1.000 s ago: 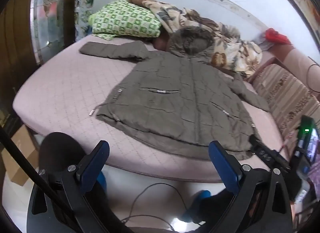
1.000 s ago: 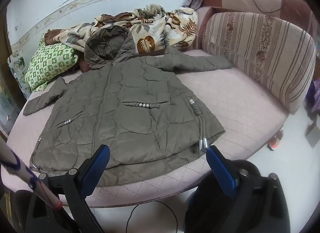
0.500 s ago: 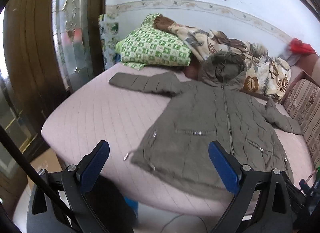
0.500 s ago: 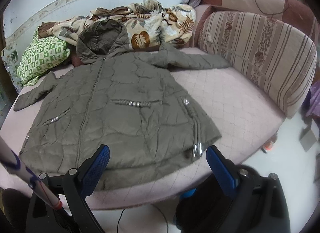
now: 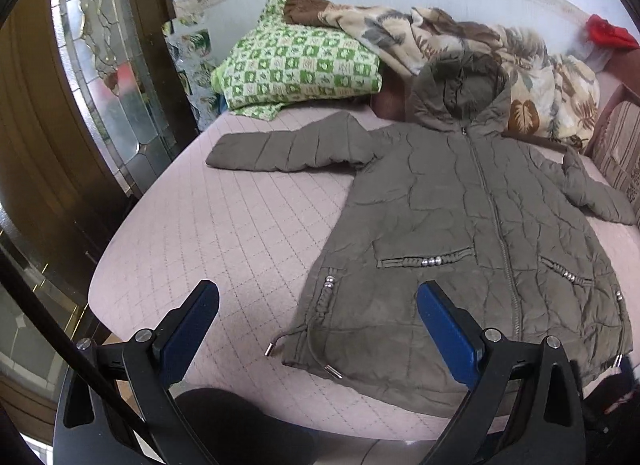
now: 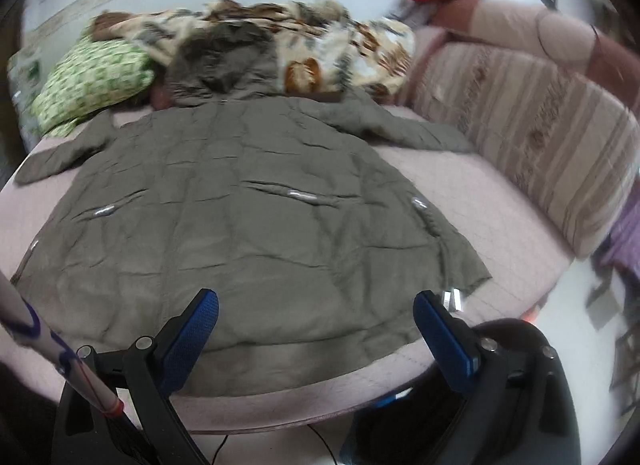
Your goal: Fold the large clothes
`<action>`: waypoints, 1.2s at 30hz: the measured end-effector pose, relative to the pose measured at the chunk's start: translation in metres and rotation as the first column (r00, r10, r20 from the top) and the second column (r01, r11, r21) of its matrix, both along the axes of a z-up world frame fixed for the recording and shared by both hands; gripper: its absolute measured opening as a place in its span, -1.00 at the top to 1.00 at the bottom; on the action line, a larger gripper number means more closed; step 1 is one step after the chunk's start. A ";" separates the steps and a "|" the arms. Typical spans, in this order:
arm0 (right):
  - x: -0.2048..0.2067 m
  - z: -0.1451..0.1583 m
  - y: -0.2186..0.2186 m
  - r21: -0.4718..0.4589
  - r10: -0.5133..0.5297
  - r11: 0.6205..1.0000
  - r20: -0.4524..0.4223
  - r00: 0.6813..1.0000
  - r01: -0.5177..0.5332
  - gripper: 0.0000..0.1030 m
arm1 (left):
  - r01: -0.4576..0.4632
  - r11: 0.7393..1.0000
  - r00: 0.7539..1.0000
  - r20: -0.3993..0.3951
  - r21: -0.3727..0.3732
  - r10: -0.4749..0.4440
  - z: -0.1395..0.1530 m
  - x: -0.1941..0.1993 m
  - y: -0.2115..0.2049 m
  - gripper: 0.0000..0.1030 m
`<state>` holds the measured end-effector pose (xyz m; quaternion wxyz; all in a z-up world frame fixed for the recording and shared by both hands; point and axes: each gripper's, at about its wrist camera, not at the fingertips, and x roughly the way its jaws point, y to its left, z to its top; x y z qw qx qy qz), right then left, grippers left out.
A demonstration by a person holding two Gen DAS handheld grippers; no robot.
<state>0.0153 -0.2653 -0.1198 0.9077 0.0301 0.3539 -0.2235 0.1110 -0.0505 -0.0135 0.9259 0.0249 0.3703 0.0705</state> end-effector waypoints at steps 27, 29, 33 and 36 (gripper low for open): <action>0.158 -0.062 0.134 0.353 0.632 0.754 -0.162 0.758 -0.554 0.04 | -0.189 0.982 0.975 -0.128 -0.030 0.183 0.024 0.023 0.125 -0.91; 0.142 -0.068 0.148 0.283 0.640 0.760 -0.168 0.750 -0.585 0.05 | -0.178 0.984 0.978 -0.110 -0.016 0.175 0.027 0.022 0.127 -0.91; 0.114 -0.061 0.157 0.274 0.706 0.706 -0.191 0.682 -0.653 0.05 | -0.158 0.987 0.983 -0.092 -0.013 0.157 0.027 0.023 0.123 -0.91; 0.095 -0.046 0.143 0.316 0.693 0.708 -0.137 0.708 -0.632 0.06 | -0.139 0.990 0.986 -0.102 -0.027 0.136 0.024 0.023 0.117 -0.91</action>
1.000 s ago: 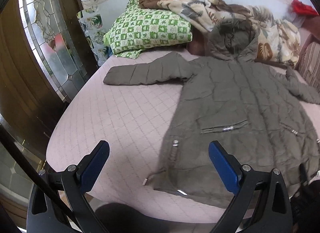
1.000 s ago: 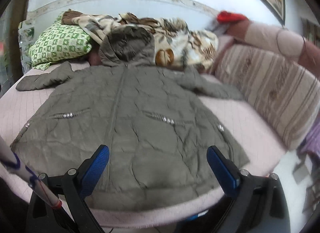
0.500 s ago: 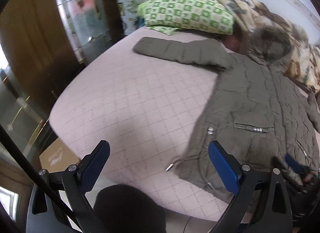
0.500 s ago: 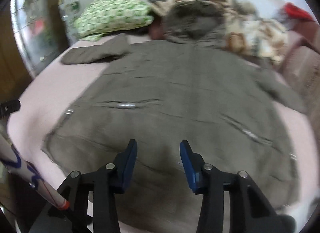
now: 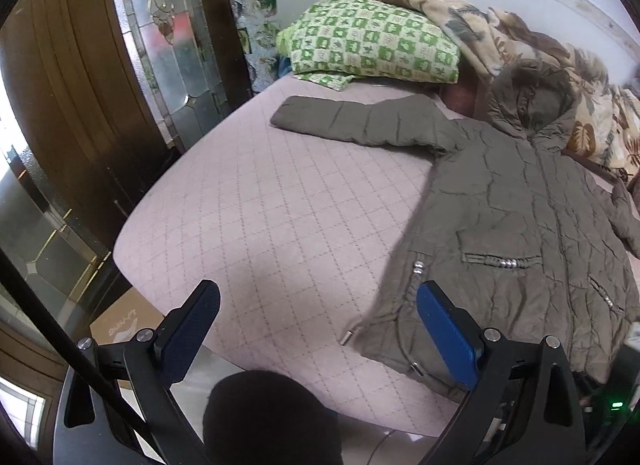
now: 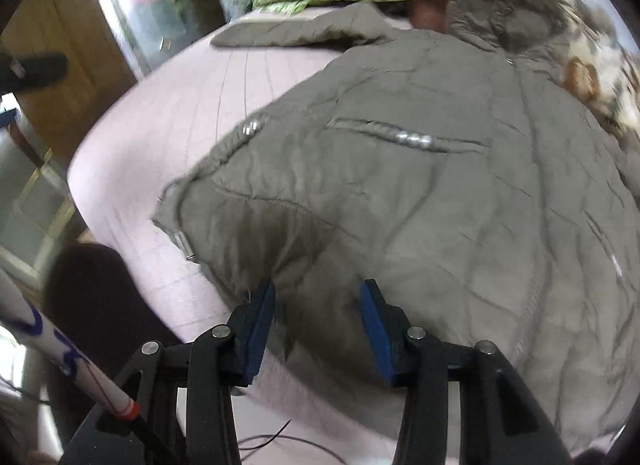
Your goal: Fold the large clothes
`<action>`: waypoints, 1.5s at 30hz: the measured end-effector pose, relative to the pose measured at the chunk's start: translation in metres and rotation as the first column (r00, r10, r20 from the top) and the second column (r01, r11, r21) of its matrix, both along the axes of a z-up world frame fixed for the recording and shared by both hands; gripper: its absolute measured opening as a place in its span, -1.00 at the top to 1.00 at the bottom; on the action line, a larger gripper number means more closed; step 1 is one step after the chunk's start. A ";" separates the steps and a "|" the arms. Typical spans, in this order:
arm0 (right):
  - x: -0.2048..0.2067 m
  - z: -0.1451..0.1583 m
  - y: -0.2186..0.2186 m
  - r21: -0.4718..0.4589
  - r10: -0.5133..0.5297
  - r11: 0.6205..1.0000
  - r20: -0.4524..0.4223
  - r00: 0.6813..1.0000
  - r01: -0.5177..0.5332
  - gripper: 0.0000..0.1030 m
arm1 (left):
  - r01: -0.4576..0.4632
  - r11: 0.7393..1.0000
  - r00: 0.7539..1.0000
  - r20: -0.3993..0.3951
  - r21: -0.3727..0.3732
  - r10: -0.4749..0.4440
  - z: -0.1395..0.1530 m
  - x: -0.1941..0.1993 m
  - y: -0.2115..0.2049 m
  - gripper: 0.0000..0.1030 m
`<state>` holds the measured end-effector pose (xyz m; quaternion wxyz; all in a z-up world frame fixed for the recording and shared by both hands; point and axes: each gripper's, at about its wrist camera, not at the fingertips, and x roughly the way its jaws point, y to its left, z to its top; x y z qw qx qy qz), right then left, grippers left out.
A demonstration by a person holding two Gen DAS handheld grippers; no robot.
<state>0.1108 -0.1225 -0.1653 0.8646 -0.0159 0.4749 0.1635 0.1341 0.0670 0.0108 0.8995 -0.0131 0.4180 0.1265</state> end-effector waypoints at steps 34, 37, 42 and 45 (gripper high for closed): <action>0.021 0.036 -0.148 0.014 -0.392 0.919 0.130 0.910 0.394 -0.34 | -0.018 0.999 0.995 -0.100 -0.046 0.013 -0.059 0.063 0.018 -0.60; 0.028 0.032 -0.151 0.011 -0.404 0.914 0.125 0.906 0.406 -0.34 | -0.026 0.997 0.996 -0.088 -0.072 0.020 -0.063 0.082 0.028 -0.60; 0.042 0.026 -0.159 0.006 -0.422 0.906 0.108 0.900 0.424 -0.34 | -0.066 0.976 0.997 -0.056 -0.208 0.056 -0.069 0.148 0.067 -0.60; 0.050 0.024 -0.164 0.004 -0.437 0.898 0.102 0.893 0.439 -0.34 | -0.101 0.955 0.995 -0.031 -0.279 0.096 -0.075 0.200 0.092 -0.60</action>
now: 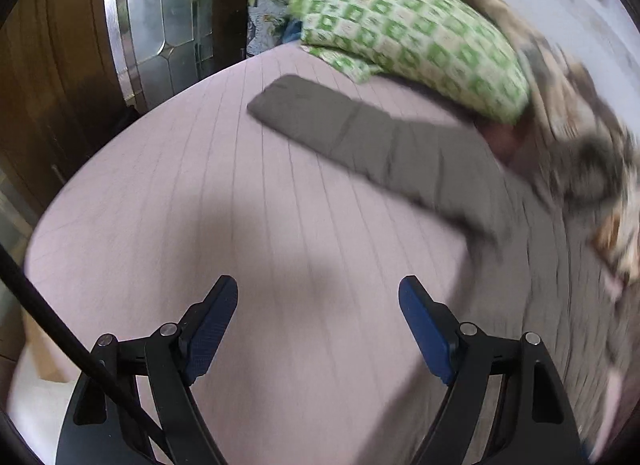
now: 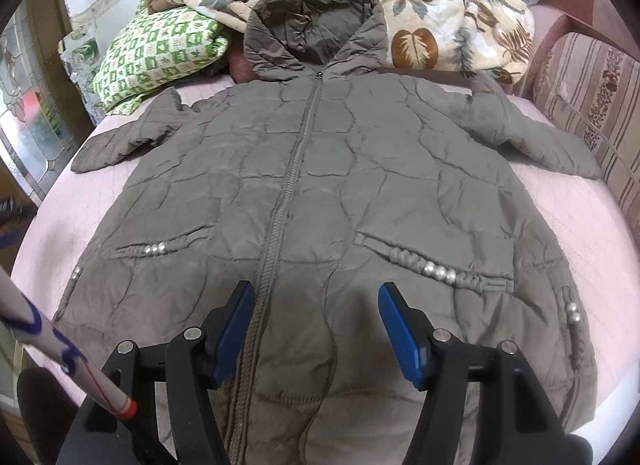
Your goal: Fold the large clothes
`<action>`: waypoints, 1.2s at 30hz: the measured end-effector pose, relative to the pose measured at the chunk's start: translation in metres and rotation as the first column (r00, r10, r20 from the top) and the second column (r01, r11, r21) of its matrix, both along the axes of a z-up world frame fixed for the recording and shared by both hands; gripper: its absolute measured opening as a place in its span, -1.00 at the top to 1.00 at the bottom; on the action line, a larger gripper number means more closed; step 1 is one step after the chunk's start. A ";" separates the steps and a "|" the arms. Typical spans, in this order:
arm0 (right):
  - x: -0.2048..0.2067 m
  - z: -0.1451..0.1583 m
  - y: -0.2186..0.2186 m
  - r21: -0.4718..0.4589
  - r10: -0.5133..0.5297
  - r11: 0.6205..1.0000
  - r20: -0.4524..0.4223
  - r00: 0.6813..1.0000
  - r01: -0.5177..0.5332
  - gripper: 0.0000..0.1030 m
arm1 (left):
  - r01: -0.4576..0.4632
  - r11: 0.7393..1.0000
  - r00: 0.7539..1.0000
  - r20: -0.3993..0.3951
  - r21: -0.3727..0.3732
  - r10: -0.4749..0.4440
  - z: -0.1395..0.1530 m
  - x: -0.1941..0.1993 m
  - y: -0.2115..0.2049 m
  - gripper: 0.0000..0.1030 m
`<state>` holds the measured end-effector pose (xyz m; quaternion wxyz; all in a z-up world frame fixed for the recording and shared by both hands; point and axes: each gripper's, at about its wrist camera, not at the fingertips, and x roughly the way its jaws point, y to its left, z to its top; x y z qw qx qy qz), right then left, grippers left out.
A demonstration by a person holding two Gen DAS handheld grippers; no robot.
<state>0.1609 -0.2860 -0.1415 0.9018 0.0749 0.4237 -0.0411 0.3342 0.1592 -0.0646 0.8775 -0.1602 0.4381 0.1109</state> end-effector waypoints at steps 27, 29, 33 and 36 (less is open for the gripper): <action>0.036 -0.029 -0.052 -0.047 -0.135 0.990 -0.055 0.989 0.133 -0.34 | -0.080 0.950 0.996 -0.048 -0.303 0.069 -0.037 0.222 0.031 0.83; 0.034 -0.026 -0.056 -0.034 -0.136 0.990 -0.045 0.990 0.135 -0.34 | -0.010 0.950 1.000 -0.002 -0.313 0.010 -0.016 0.219 0.008 0.85; 0.025 -0.015 -0.057 -0.035 -0.125 0.992 -0.005 0.992 0.124 -0.34 | 0.223 0.924 0.974 0.106 -0.309 -0.200 0.034 0.193 -0.083 0.86; 0.015 -0.007 -0.059 -0.032 -0.131 0.991 0.023 0.991 0.132 -0.34 | 0.377 0.873 0.926 0.157 -0.309 -0.344 0.048 0.166 -0.153 0.86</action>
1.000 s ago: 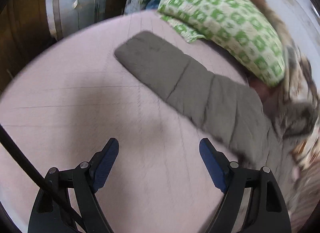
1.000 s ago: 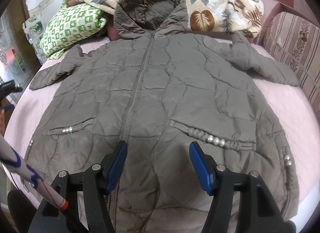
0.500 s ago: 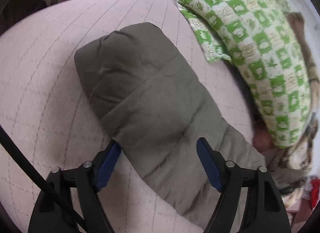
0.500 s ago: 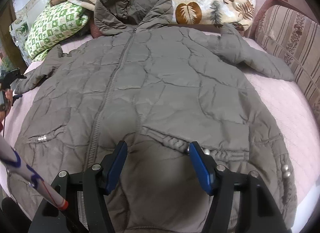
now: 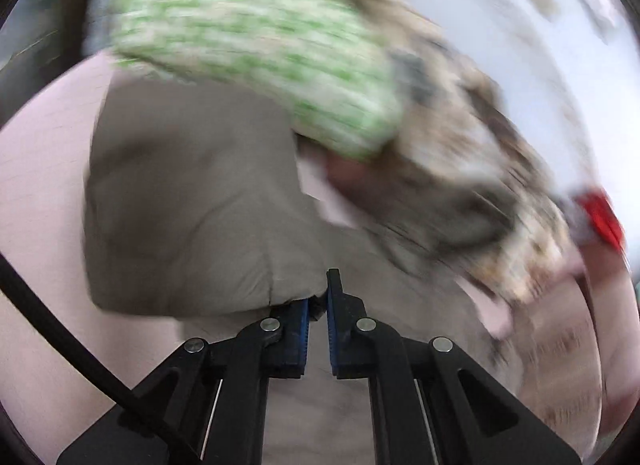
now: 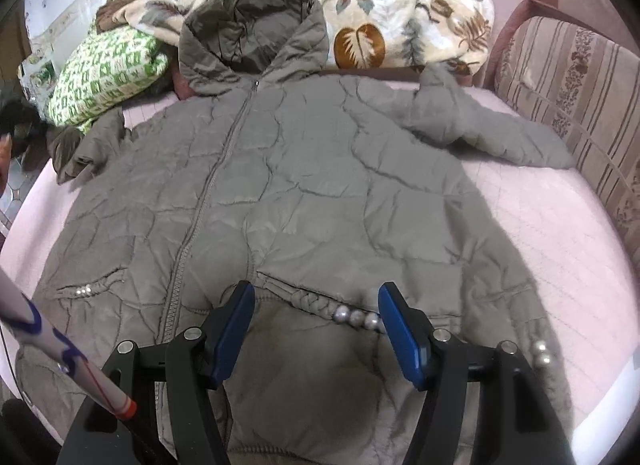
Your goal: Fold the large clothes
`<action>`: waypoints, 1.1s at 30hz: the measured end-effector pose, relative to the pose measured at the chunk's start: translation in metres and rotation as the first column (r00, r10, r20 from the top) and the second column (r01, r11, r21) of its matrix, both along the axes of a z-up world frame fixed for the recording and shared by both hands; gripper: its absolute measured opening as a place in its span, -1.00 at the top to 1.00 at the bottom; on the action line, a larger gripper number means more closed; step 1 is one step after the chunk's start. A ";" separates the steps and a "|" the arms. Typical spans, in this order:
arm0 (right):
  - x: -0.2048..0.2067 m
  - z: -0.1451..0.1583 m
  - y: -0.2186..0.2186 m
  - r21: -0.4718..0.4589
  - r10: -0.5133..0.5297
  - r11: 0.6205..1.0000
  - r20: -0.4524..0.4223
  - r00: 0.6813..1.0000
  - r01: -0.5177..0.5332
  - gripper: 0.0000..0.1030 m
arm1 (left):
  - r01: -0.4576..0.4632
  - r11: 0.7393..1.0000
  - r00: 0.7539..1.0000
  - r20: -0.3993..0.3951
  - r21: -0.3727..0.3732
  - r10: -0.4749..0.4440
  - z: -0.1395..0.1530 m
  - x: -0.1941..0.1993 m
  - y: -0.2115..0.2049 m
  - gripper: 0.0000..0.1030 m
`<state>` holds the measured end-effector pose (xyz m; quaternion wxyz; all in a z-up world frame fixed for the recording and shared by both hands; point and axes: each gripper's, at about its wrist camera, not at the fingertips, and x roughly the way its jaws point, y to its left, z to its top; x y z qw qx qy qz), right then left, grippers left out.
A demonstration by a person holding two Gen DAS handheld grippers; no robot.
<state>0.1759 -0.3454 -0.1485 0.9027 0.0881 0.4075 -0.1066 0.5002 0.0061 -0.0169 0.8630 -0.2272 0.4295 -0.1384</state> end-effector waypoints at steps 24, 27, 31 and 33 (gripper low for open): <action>0.076 0.014 -0.070 0.189 -0.039 0.981 0.023 0.999 0.034 -0.45 | 0.050 0.912 0.997 0.034 0.407 -0.070 -0.052 -0.262 -0.084 -0.11; 0.130 -0.004 -0.086 0.271 -0.078 0.959 -0.026 0.997 0.082 -0.45 | 0.004 0.910 0.998 0.050 0.416 -0.027 -0.049 -0.287 -0.072 -0.11; 0.187 -0.022 -0.093 0.296 -0.097 0.947 -0.103 0.990 0.124 0.34 | -0.018 0.900 0.997 0.070 0.435 -0.014 -0.041 -0.302 -0.075 -0.11; 0.207 -0.026 -0.101 0.321 -0.109 0.935 -0.135 0.985 0.148 0.81 | -0.022 0.897 0.997 0.075 0.441 -0.013 -0.039 -0.307 -0.078 -0.12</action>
